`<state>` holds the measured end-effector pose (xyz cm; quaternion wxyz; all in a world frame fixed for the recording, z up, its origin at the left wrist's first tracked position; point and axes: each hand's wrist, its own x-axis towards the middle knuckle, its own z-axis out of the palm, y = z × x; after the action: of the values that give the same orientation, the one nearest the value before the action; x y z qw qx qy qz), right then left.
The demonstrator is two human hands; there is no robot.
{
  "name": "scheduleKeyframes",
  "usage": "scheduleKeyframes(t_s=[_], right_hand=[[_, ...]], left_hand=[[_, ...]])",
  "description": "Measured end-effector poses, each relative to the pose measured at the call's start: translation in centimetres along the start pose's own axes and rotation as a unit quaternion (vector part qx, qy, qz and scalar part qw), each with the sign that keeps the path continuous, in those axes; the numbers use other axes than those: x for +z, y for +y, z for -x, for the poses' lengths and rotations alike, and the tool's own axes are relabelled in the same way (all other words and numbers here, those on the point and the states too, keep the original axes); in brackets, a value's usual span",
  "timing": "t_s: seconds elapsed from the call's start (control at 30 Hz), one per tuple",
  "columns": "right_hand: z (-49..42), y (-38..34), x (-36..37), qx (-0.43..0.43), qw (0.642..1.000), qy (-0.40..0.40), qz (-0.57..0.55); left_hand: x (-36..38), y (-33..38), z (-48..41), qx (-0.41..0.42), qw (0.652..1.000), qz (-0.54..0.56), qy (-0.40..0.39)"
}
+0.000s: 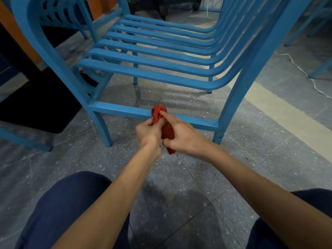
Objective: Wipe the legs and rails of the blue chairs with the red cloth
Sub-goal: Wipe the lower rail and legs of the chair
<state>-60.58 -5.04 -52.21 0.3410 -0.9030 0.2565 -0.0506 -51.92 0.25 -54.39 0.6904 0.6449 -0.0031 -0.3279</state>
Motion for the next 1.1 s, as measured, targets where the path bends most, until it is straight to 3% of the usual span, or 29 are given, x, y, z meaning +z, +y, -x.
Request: scheduleKeyframes(t_s=[0.17,0.23,0.3,0.37,0.43,0.53,0.6,0.7,0.9,0.97,1.03,1.1], right_hand=[[0.8,0.3,-0.9,-0.001,0.996,0.082,-0.033],[1.3,0.5,-1.8,0.008,0.989,0.144,-0.024],[1.8,1.0,-3.1,0.03,0.98,0.199,-0.001],[2.3,2.1,-3.9,0.061,0.968,0.238,0.052],[2.8,3.5,-3.6,0.112,0.958,0.23,0.126],[3.4,5.3,-2.0,0.175,0.951,0.159,0.201],[3.0,5.4,-1.2,0.193,0.946,0.163,0.201],[1.0,3.8,0.2,0.184,0.948,0.197,0.171],[-1.9,1.7,3.4,0.07,0.956,0.242,0.148],[-0.8,3.2,3.5,0.088,0.953,0.26,0.125],[1.0,5.2,3.5,0.147,0.929,0.334,0.061],[2.6,6.6,3.7,0.184,0.881,0.435,-0.001]], left_hand=[[-0.5,1.8,0.7,-0.062,0.982,0.037,-0.175],[-0.6,2.6,0.5,-0.061,0.967,-0.056,-0.242],[-0.7,3.4,0.0,0.016,0.948,-0.203,-0.246],[-0.9,3.8,-1.1,0.167,0.899,-0.349,-0.203],[-1.2,4.3,-2.1,0.28,0.816,-0.483,-0.151],[-2.0,4.3,-3.5,0.34,0.709,-0.602,-0.138],[-2.4,3.9,-4.2,0.357,0.676,-0.629,-0.141],[-2.7,3.4,-4.7,0.376,0.667,-0.63,-0.13],[-2.5,3.2,-5.2,0.389,0.654,-0.64,-0.106],[-2.5,3.1,-5.3,0.386,0.658,-0.637,-0.11],[-2.5,3.1,-5.3,0.39,0.662,-0.63,-0.111],[-2.4,3.0,-5.3,0.392,0.662,-0.629,-0.11]])
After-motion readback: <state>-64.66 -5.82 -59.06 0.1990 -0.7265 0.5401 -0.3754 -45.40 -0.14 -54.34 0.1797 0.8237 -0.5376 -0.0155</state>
